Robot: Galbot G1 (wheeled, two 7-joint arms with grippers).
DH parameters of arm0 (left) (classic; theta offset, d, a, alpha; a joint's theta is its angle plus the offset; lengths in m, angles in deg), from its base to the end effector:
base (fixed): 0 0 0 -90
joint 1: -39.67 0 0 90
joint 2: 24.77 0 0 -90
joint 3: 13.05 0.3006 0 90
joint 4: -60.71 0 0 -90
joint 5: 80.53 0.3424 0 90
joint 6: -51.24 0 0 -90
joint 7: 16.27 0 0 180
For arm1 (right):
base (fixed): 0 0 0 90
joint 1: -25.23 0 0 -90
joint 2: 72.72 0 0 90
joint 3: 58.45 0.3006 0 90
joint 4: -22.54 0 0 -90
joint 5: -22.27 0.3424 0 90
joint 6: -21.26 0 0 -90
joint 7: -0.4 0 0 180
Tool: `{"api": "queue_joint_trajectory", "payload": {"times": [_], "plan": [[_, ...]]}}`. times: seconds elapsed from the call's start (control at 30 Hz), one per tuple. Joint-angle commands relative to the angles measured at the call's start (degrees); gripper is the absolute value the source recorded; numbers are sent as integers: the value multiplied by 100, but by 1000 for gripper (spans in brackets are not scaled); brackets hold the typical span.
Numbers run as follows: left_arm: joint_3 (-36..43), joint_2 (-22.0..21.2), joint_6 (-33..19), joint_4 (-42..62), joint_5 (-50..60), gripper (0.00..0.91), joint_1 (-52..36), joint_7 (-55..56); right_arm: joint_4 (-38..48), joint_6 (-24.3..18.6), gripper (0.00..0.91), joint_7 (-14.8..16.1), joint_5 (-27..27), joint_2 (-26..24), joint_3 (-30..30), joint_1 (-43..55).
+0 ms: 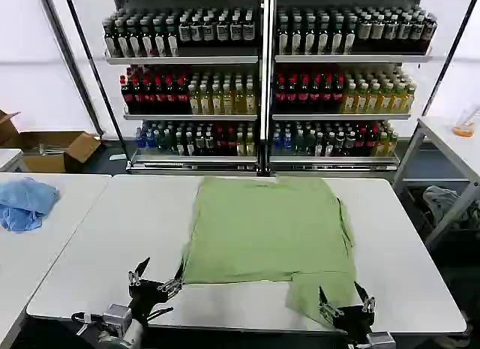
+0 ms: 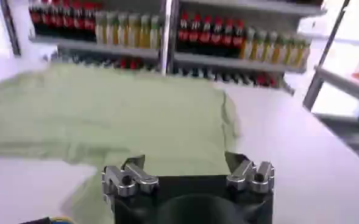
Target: Fold and organize the clothes.
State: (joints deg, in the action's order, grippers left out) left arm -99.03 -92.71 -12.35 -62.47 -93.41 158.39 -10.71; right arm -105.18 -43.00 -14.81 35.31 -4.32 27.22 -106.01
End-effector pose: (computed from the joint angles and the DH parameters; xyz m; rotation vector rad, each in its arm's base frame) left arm 0.1967 0.0239 -0.2360 -0.2004 -2.7104 -0.2072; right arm 0.1423 -0.0145 -0.2474 0.0266 -2.5973 0.2054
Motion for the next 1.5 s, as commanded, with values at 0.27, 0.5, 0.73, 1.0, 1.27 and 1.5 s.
{"api": "queue_joint_trajectory", "payload": {"times": [0.27,0.5,0.73,1.0,1.27,1.5], "plan": [[703,324,675,918,-224,30,-805,208,209,272,0,-56,12,33,-237,-118],[716,263,666,952,-521,30,-823,217,250,235,0,-152,272,1,-220,-123],[678,243,667,1030,-1013,30,-895,201,240,206,0,-169,316,-15,-243,-108],[581,225,658,871,-1559,30,-853,77,110,-47,0,-124,337,-75,-120,-143],[-172,274,364,-94,-2253,30,-328,34,-592,-471,0,22,360,-257,224,-453],[-788,328,300,-770,-2743,30,91,40,-1142,-709,0,8,627,-601,777,-614]]}}
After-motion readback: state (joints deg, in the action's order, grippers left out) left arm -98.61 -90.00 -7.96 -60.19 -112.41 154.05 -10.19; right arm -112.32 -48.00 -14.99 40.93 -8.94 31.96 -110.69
